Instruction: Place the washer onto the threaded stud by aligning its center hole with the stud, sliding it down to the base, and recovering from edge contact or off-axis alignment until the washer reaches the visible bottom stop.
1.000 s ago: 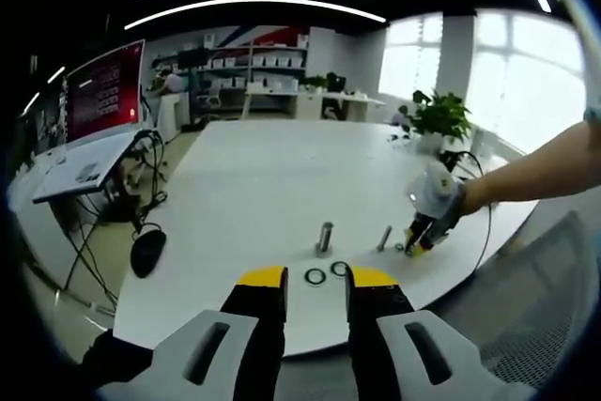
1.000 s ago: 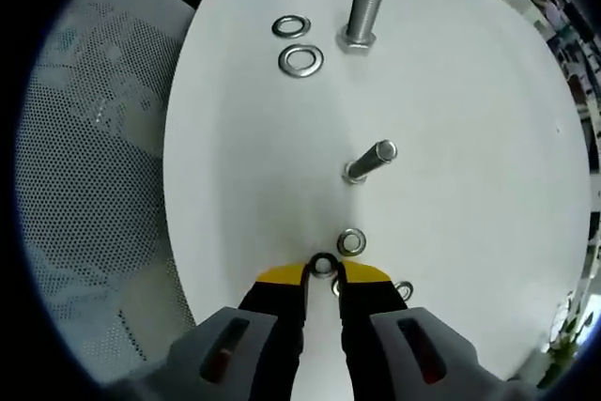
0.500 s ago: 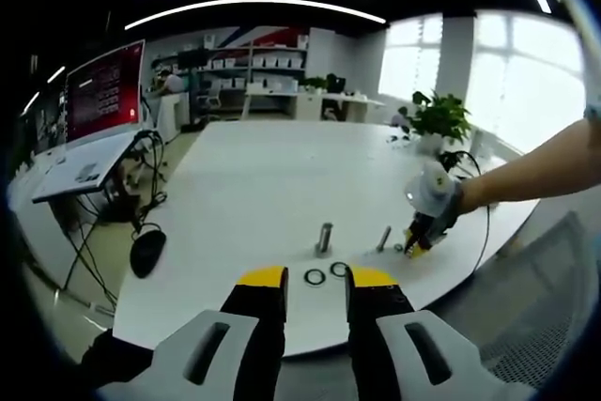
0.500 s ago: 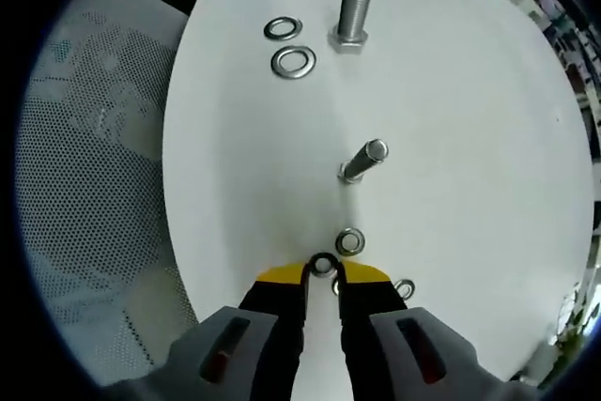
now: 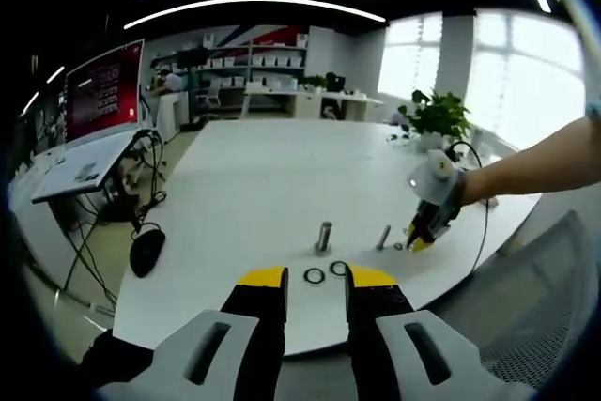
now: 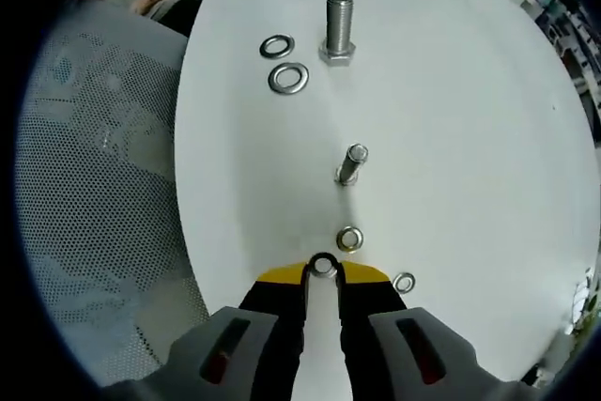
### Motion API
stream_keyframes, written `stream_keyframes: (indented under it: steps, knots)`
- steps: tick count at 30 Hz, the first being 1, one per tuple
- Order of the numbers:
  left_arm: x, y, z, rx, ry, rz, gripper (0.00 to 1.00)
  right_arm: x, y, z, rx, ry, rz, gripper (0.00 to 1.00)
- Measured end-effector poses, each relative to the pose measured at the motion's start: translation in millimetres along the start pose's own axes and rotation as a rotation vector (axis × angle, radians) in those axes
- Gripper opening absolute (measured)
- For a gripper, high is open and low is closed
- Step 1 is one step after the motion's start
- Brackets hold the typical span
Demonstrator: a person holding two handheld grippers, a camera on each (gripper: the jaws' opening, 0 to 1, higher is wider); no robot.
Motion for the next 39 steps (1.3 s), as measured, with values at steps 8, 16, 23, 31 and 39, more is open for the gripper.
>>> stream_keyframes:
  steps: [8,16,23,31,39]
  knots:
    - [0,0.3,0.0,0.0,-0.002,0.004,0.21,-21,-0.6,-2,0.055,0.016,0.059,0.14]
    - [0,1.7,0.4,0.0,-0.004,0.017,0.21,-48,5.1,-8,0.044,0.0,0.118,0.14]
    - [0,1.7,0.0,-0.004,-0.001,0.019,0.21,-65,6.7,-9,0.043,-0.033,0.148,0.14]
    - [0,1.4,0.1,-0.004,-0.001,0.015,0.21,-79,21.1,-9,0.017,-0.081,0.206,0.14]
    - [-1,1.0,0.6,-0.001,-0.006,0.012,0.21,-75,36.1,-11,-0.046,-0.114,0.23,0.14]
Point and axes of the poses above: the point that each gripper's makers call its tool centre point, and the gripper's own axes: x roughly forward along the fingers, z roughly to its right, y roughly out of its top, the point moved 6 cm from there along -x, roughly backward along the fingers, and after that the axes turned 7 degrees about z, right-handed, at the moved point
